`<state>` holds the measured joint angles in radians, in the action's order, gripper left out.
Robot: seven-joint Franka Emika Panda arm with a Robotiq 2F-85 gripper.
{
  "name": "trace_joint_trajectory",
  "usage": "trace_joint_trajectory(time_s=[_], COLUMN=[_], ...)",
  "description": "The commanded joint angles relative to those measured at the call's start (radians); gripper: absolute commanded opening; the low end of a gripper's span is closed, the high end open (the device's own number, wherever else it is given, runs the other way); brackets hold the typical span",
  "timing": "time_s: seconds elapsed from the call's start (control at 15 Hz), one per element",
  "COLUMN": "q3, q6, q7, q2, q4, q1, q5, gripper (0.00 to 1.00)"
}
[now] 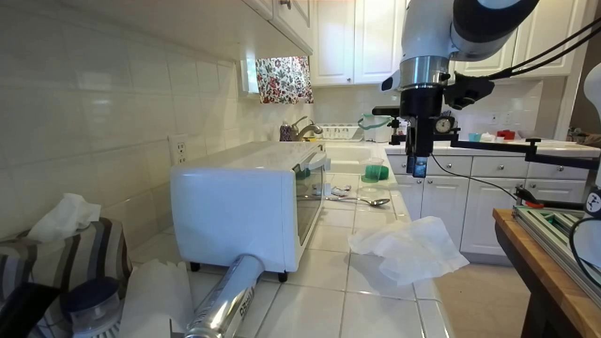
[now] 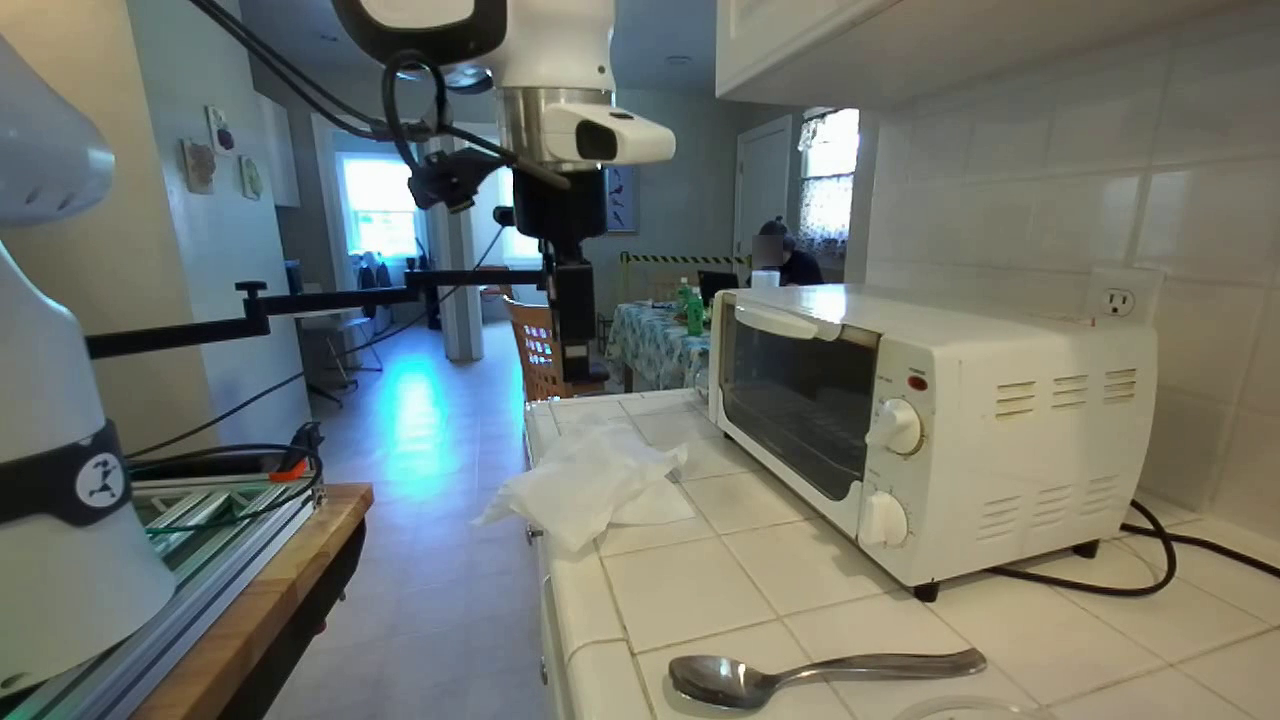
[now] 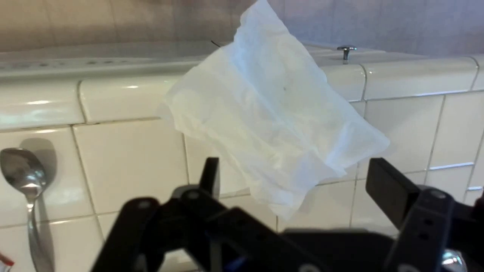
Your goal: Use the paper towel to wipe the cabinet door
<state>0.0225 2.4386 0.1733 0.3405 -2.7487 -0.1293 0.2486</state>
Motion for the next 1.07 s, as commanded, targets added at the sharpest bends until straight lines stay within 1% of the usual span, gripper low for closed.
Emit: trace_joint_trajectory(time_s=[0.0, 0.13, 0.2, 0.33, 0.53, 0.6, 0.8, 1.0], q3=[-0.041, -0.052, -0.052, -0.046, -0.031, -0.028, -0.031, -0.045], q6=[0.071, 0.131, 0.163, 0.226, 0.295, 0.307, 0.311, 0.293], q7=[0.007, -0.007, -0.004, 0.006, 0.052, 0.07, 0.134, 0.18], q2=[-0.091, -0.133, -0.148, -0.17, -0.206, -0.217, -0.25, -0.282], q4=[0.009, 0.01, 0.01, 0.011, 0.02, 0.024, 0.039, 0.055], q1=[0.032, 0.043, 0.042, 0.032, -0.008, -0.027, -0.067, -0.073], q5=[-0.152, -0.227, -0.242, -0.223, -0.109, -0.054, 0.086, 0.151], gripper=[1.0, 1.0, 1.0, 1.0, 1.0, 1.0, 1.0, 1.0])
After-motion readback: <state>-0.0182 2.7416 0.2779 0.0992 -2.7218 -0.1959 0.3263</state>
